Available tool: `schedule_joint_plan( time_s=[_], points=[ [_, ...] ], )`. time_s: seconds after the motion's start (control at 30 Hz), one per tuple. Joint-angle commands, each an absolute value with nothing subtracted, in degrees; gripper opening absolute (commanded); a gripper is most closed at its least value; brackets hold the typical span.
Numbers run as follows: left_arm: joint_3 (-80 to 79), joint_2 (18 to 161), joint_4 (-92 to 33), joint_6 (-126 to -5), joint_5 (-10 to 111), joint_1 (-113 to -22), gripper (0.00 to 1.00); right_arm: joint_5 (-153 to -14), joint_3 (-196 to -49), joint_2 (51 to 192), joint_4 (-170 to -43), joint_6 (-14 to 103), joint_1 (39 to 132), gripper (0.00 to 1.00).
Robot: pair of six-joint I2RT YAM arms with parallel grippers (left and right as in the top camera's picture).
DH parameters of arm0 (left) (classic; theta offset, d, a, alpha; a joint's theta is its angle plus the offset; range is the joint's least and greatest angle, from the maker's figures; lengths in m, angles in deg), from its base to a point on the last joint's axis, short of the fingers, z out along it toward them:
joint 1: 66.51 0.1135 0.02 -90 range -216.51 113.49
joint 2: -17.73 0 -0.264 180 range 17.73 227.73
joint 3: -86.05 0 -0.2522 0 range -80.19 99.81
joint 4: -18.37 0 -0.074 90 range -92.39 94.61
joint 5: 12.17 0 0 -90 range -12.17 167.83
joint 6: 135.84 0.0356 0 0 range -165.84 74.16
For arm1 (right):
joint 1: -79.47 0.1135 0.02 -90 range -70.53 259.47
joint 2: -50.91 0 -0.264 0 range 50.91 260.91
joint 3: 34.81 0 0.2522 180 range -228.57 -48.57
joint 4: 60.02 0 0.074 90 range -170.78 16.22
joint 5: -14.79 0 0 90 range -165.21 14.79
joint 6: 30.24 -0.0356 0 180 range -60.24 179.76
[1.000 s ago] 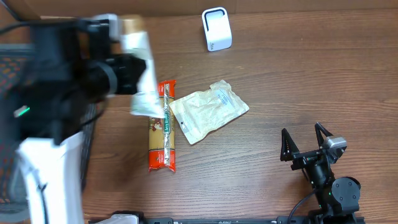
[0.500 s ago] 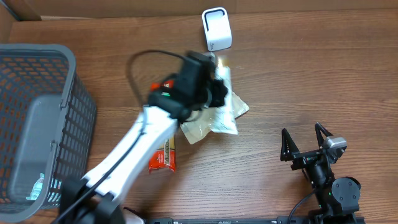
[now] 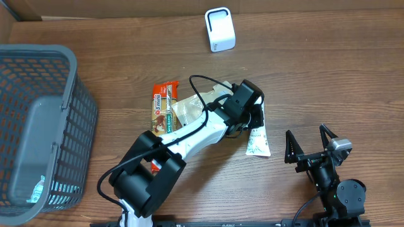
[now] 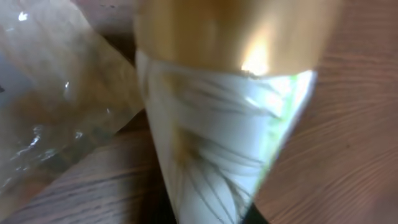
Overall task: Scan the item barcode
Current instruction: 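Carry the white tube right and set it down near the right gripper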
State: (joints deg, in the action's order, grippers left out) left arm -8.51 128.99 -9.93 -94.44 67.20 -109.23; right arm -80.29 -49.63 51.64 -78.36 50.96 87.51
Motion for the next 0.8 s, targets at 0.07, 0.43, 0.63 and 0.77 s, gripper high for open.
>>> schedule_joint_plan(
  time_s=[0.07,0.43,0.63,0.77],
  points=[
    [-7.05,128.27,-4.95,-92.14,64.22,-108.88,0.75,-79.74,-49.02,51.07,-78.16,50.74,88.05,1.0],
    [8.34,123.73,-23.64,-82.09,72.03,-104.4,1.0,-79.74,-49.02,51.07,-78.16,50.74,88.05,1.0],
    [24.36,117.24,-44.69,-68.17,80.33,-100.05,1.0,-79.74,-49.02,51.07,-78.16,50.74,88.05,1.0],
    [31.2,112.3,-51.64,-63.8,81.23,-95.0,1.0,-79.74,-49.02,51.07,-78.16,50.74,88.05,1.0]
  ],
)
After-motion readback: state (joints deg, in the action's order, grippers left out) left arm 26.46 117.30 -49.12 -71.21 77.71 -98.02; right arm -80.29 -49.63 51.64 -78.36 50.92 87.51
